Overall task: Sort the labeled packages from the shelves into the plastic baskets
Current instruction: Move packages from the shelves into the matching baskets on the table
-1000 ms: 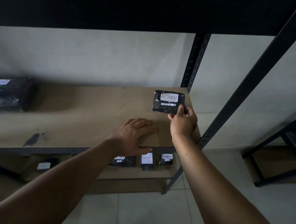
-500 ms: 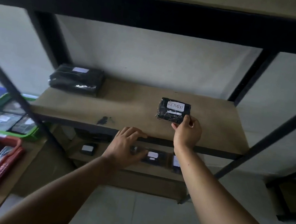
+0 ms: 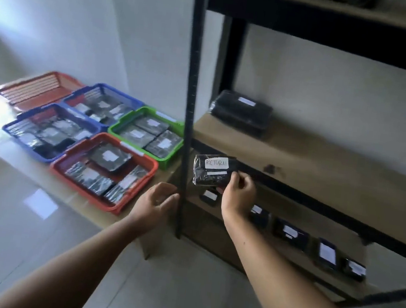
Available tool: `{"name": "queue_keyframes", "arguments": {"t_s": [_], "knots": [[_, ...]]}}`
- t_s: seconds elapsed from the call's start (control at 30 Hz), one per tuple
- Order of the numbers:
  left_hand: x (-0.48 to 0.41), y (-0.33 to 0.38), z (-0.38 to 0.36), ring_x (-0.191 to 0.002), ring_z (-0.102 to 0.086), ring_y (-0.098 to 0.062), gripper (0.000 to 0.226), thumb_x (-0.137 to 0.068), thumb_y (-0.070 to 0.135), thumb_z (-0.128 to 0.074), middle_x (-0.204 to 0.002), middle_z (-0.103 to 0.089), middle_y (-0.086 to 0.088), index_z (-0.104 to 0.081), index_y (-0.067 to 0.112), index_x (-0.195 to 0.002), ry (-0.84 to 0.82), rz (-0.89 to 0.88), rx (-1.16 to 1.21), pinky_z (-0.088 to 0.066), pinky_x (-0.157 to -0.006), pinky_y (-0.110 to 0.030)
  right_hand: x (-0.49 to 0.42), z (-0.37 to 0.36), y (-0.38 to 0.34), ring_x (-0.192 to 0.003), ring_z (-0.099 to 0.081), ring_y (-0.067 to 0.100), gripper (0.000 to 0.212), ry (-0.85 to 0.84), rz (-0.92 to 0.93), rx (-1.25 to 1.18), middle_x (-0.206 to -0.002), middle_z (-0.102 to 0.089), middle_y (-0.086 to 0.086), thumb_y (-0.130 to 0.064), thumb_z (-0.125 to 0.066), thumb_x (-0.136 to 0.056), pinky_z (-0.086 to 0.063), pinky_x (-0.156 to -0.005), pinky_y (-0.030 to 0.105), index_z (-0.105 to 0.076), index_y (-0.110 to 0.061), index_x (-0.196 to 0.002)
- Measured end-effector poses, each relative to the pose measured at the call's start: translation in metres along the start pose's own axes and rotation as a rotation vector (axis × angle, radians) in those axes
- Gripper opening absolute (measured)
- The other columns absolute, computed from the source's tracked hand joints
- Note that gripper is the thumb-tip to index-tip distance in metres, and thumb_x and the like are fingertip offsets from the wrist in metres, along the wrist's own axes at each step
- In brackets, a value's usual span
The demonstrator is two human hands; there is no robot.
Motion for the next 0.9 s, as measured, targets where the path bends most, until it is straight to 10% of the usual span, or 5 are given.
{"name": "queue_keyframes", "arguments": {"t_s": [0.17,0.27,0.43,0.9], "knots": [[0.015,-0.071,0.086,-0.115,-0.068,-0.009,0.058,-0.089,0.081,-0.058,-0.121,-0.074,0.014,-0.072,0.037,-0.124,0.031,0.238,0.240,-0.052,-0.096,-0.031,0.060,-0.102,0.004,-0.073,-0.070,0.016,0.019,-0.191,-0.002,0.075,-0.081,-0.074,-0.007,-0.038,-0.061,-0.094,-0.062,-0.071,0.040,-0.070,-0.022,-0.088],[0.010,-0.097,0.127,-0.116,-0.072,-0.017,0.076,-0.079,0.087,-0.056,-0.122,-0.077,0.009,-0.070,0.032,-0.128,0.052,0.291,0.416,-0.056,-0.096,-0.039,0.087,-0.152,-0.009,-0.068,-0.061,0.008,0.015,-0.269,0.091,0.136,-0.075,-0.069,-0.009,-0.027,-0.065,-0.097,-0.047,-0.068,0.027,-0.071,-0.019,-0.085],[-0.015,-0.121,0.185,-0.104,-0.075,-0.020,0.046,-0.108,0.054,-0.049,-0.121,-0.076,-0.003,-0.068,0.020,-0.133,0.108,0.331,0.598,-0.056,-0.094,-0.039,0.112,-0.240,-0.010,-0.063,-0.059,0.001,0.016,-0.403,0.123,0.181,-0.070,-0.066,-0.009,-0.021,-0.066,-0.096,-0.042,-0.057,0.016,-0.071,-0.017,-0.081],[-0.115,-0.260,0.339,-0.084,-0.070,-0.011,0.028,-0.095,0.050,-0.074,-0.101,-0.077,0.000,-0.077,0.037,-0.121,0.124,0.492,0.410,-0.060,-0.076,-0.026,0.155,-0.512,0.046,-0.072,-0.062,0.018,0.015,-0.595,-0.062,0.270,-0.079,-0.071,-0.002,-0.021,-0.062,-0.095,-0.044,-0.067,0.029,-0.073,-0.017,-0.086]]}}
Point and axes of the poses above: each hand's wrist, its own x-axis away from the middle knuckle, its own z-axis out of the back of the hand, y = z × x, the point moved 10 cm from there along -x, towards the middle knuckle
